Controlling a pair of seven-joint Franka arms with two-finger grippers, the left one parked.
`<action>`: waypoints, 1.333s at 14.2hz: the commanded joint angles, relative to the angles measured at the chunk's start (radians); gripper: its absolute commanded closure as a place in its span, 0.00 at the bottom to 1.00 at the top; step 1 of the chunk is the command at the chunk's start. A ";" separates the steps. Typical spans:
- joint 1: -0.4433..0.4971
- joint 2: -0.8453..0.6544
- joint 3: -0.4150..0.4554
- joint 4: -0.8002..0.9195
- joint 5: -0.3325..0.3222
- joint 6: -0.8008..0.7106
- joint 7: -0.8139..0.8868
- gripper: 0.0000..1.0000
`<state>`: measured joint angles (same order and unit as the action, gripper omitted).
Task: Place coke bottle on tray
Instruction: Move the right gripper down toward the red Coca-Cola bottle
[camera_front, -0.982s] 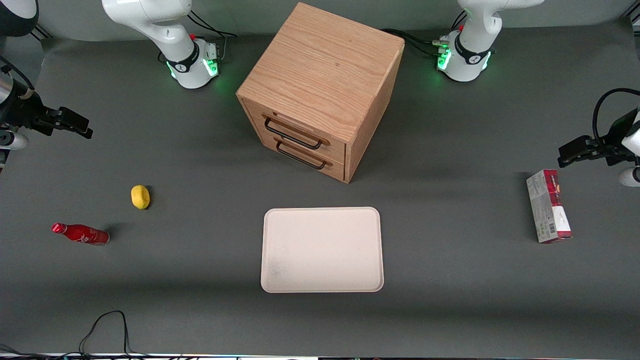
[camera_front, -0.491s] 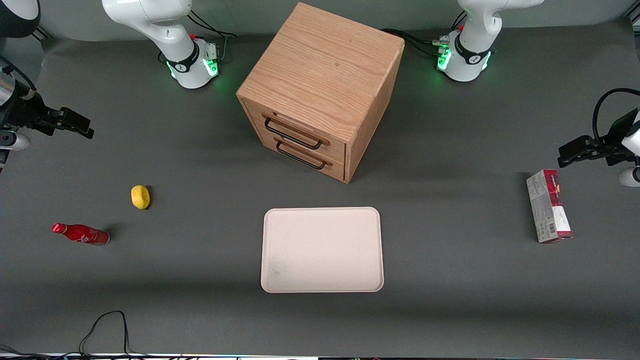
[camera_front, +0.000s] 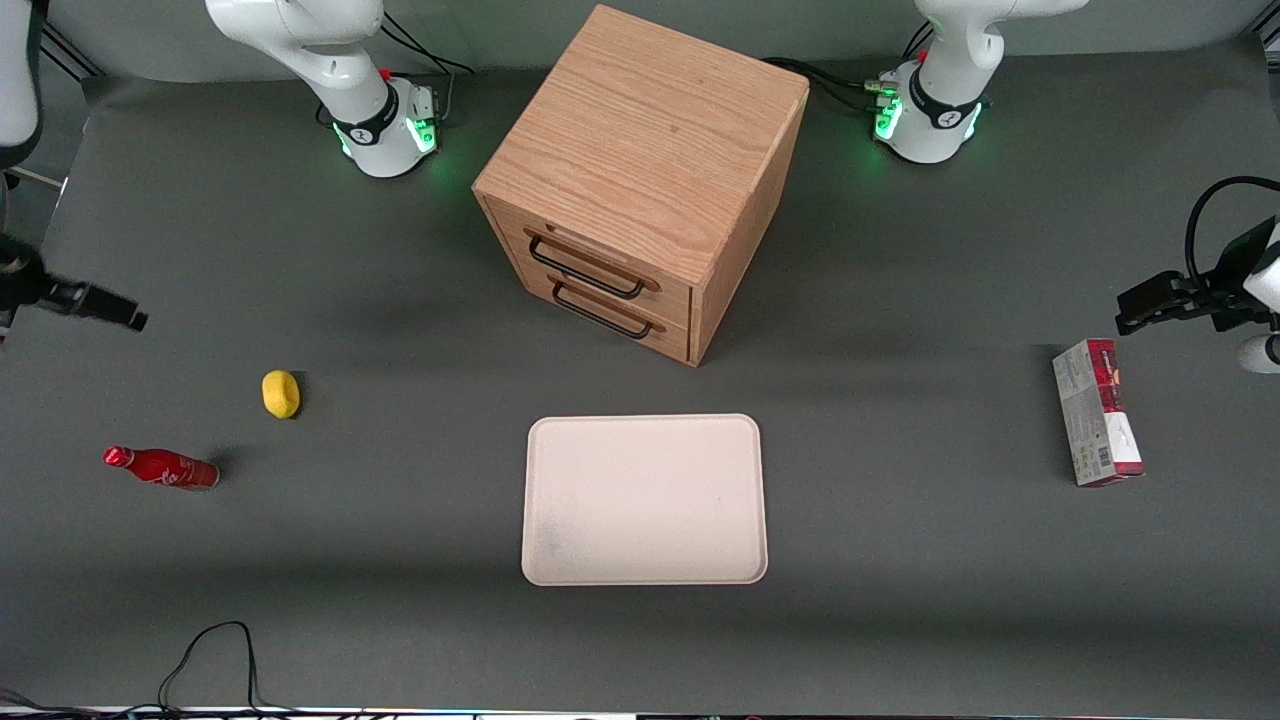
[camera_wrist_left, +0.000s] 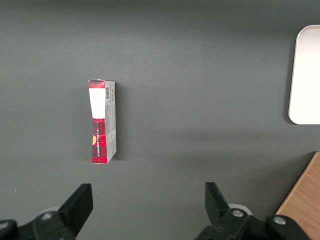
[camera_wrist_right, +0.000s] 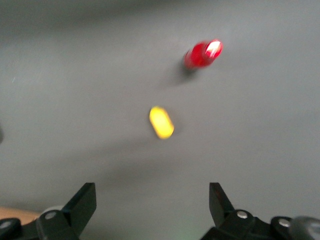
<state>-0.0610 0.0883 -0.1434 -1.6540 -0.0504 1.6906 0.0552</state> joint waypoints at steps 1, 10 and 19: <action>-0.077 0.184 0.007 0.204 -0.006 0.004 -0.131 0.00; -0.180 0.409 -0.005 0.184 0.211 0.328 -0.402 0.00; -0.189 0.429 -0.004 -0.026 0.238 0.572 -0.422 0.00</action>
<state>-0.2511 0.5413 -0.1485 -1.6513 0.1642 2.2496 -0.3302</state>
